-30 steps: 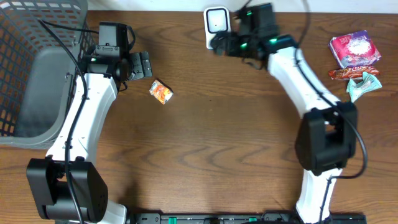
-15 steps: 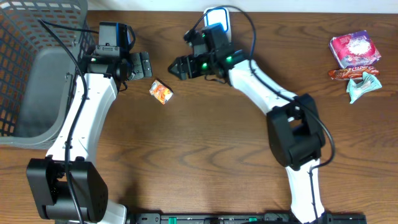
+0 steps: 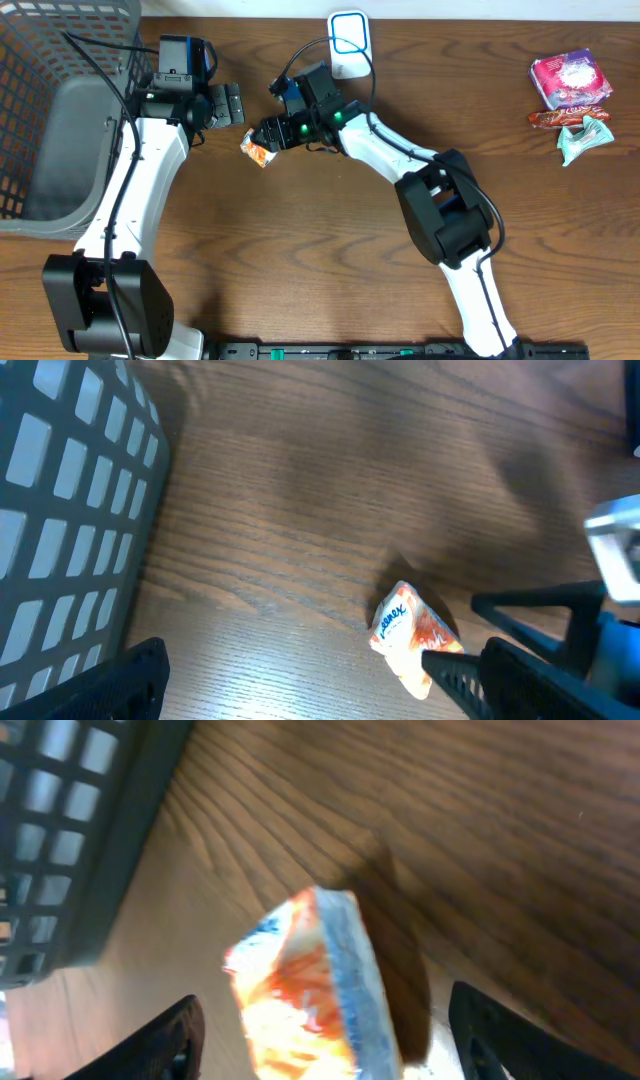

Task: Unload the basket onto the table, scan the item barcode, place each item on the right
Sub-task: 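Move the right gripper back toward the orange snack pack, then grasp the orange snack pack with the right gripper and lift it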

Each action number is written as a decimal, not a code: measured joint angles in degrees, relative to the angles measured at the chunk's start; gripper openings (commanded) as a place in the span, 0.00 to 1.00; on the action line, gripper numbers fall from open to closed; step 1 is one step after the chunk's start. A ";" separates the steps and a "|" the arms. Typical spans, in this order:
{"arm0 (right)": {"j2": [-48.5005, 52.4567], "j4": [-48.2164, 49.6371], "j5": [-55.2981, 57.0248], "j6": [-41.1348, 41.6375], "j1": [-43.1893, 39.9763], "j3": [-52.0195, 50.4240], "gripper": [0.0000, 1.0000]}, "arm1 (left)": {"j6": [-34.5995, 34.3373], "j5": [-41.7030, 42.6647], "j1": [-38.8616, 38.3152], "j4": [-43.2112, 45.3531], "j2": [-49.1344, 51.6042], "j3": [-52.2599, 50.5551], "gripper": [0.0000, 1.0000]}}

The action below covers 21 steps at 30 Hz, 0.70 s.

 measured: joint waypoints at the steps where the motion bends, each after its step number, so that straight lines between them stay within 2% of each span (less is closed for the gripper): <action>1: 0.42 0.00 0.04 0.20 0.00 0.00 0.63 | 0.00 0.00 0.00 0.02 0.00 0.00 0.98; 8: 0.81 -0.72 0.02 1.60 0.02 0.00 0.48 | 0.00 0.00 0.00 0.02 0.00 0.00 0.98; 13: 0.81 -1.75 0.02 1.86 0.24 0.00 0.50 | 0.00 0.00 0.00 0.02 0.00 -0.02 0.98; 18: 0.81 -1.90 0.33 1.99 1.01 0.00 0.57 | 0.00 0.00 0.00 0.00 0.00 0.00 0.98; 20: 0.81 -1.90 0.70 1.90 1.57 0.00 0.57 | 0.00 0.00 0.00 0.00 0.00 0.00 0.98; 21: 0.81 -1.90 0.94 1.92 1.77 0.00 0.54 | 0.00 0.00 0.00 0.02 0.00 0.00 0.98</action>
